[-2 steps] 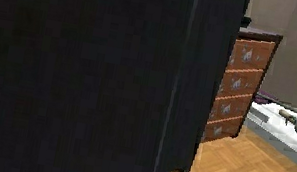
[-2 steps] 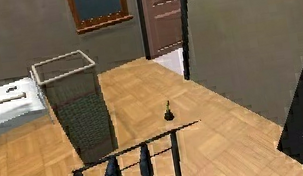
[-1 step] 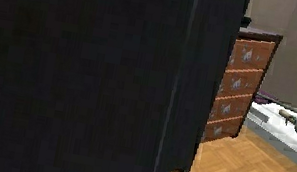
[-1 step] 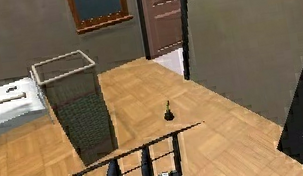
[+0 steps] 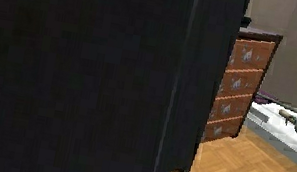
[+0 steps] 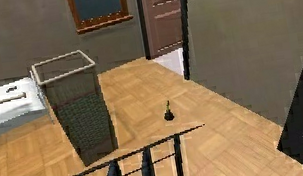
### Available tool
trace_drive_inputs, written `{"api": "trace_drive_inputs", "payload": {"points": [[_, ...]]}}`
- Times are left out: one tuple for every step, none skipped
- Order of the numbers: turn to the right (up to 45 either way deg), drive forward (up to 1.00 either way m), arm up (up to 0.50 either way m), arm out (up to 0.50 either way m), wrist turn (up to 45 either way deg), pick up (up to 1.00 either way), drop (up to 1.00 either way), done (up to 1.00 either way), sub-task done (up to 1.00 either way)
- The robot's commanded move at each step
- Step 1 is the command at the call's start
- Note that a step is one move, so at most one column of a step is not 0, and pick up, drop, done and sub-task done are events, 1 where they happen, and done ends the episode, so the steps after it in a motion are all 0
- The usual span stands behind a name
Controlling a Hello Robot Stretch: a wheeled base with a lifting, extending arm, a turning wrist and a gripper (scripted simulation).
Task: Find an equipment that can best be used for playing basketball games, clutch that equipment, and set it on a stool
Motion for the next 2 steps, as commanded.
{"api": "trace_drive_inputs", "payload": {"points": [[0.0, 0.00, 0.50, 0.00, 0.0, 0.00, 0.00, 0.00, 0.00], [0.0, 0.00, 0.28, 0.00, 0.0, 0.00, 0.00, 0.00, 0.00]]}}
